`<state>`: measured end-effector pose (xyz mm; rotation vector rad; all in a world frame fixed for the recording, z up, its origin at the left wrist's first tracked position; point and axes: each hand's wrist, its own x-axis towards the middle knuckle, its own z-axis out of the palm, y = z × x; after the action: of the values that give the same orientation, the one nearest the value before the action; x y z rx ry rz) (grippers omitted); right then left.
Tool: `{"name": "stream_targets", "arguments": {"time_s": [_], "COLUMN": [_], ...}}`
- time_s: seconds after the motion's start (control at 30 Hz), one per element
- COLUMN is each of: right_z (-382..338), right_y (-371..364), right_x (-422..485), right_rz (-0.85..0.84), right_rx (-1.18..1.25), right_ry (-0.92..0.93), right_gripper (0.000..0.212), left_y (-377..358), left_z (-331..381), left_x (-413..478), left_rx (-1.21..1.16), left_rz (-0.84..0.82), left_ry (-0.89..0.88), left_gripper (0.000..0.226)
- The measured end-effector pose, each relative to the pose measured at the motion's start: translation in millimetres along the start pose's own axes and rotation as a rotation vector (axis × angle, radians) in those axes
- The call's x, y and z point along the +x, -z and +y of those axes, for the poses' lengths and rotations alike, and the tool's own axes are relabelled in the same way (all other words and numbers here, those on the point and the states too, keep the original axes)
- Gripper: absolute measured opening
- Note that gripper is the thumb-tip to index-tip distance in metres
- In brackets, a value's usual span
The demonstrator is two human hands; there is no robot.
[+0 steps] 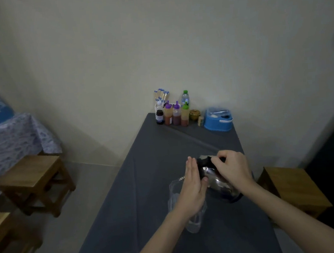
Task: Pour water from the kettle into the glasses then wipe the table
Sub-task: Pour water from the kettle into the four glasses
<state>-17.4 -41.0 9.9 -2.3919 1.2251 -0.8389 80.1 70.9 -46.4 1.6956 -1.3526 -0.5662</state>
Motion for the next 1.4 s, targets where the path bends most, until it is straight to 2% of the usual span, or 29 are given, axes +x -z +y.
{"name": "stream_targets", "arguments": {"time_s": [0.27, 0.37, 0.43, 0.63, 0.7, 0.77, 0.97, 1.17, 1.4], "right_z": [45, 64, 80, 149, 170, 185, 210, 215, 222], "right_y": [10, 15, 18, 5, 1, -3, -19, -36, -52], "right_x": [-19, -32, -43, -79, -91, -101, -115, -115, -126], "right_rz": [0.122, 0.14, 0.153, 0.234, 0.254, 0.264, 0.289, 0.368, 0.313], "right_rx": [0.273, 0.361, 0.433, 0.694, 0.757, 0.799, 0.947, 1.064, 1.123], "right_ry": [-0.251, -0.348, -0.405, -0.723, -0.806, -0.859, -0.933, -0.895, -0.896], "right_gripper": [0.037, 0.034, 0.032, 0.028, 0.029, 0.024, 0.021, 0.03, 0.03], "left_y": [-18, -35, -50, -104, -122, -141, -174, -183, -197], "left_z": [18, 27, 29, 26, 21, 14, 8, 6, -4], "left_x": [19, 22, 25, 39, 46, 53, 63, 68, 54], "left_rx": [0.185, 0.244, 0.299, 0.431, 0.486, 0.518, 0.585, 0.651, 0.738], "left_rz": [-0.131, -0.185, -0.223, -0.427, -0.497, -0.547, -0.615, -0.539, -0.523], "left_ry": [-0.075, -0.138, -0.172, -0.245, -0.269, -0.297, -0.303, -0.391, -0.441], "left_gripper": [0.066, 0.093, 0.098, 0.087, 0.067, 0.06, 0.059, 0.055, 0.056]}}
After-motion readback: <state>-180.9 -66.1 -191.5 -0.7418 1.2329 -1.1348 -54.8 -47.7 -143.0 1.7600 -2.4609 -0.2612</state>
